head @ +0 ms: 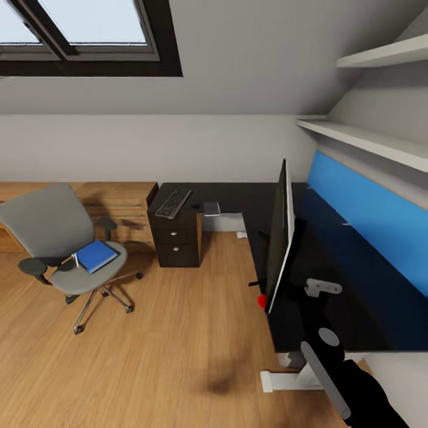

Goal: In the bedroom, organize the workspace by keeping the computer under the desk, ensuring the monitor is on the desk, placing the keyboard on the desk next to the monitor, placing the mouse on the desk next to the keyboard, moving the folder from the swivel chair onto the desk next to the mouse, stacking the notebook on top of the folder with the pen on top of the notebook, and positioning the swivel chair next to the desk.

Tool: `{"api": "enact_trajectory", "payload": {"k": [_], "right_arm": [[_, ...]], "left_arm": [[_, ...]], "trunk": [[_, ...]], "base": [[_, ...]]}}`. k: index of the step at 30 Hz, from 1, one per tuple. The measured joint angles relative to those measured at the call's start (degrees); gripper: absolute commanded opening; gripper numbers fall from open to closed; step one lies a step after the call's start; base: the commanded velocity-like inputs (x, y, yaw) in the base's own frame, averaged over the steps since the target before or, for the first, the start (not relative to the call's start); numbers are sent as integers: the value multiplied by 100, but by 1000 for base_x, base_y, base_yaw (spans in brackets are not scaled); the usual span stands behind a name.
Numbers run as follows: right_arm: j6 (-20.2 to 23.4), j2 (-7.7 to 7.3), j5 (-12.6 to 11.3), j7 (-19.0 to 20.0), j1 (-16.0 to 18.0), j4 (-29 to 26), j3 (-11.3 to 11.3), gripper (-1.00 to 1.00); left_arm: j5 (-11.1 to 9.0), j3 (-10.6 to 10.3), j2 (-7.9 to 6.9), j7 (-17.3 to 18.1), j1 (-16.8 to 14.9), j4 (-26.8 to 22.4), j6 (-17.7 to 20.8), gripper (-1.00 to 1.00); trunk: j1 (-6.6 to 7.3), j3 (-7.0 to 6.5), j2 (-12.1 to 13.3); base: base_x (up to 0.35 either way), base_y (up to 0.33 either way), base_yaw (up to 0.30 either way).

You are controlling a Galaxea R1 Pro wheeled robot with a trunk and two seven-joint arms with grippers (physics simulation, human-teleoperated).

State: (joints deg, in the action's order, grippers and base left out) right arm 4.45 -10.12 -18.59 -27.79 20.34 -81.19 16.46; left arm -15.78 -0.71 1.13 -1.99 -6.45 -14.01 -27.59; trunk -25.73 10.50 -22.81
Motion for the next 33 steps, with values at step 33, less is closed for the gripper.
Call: {"api": "enact_trajectory", "payload": {"k": [33], "right_arm": [[0,0,-4,6,0,11,-2,100]], "left_arm": [[0,1,0,0,0,0,0,100]], "trunk": [[-2,95,0]], "base": [[21,0,137]]}}
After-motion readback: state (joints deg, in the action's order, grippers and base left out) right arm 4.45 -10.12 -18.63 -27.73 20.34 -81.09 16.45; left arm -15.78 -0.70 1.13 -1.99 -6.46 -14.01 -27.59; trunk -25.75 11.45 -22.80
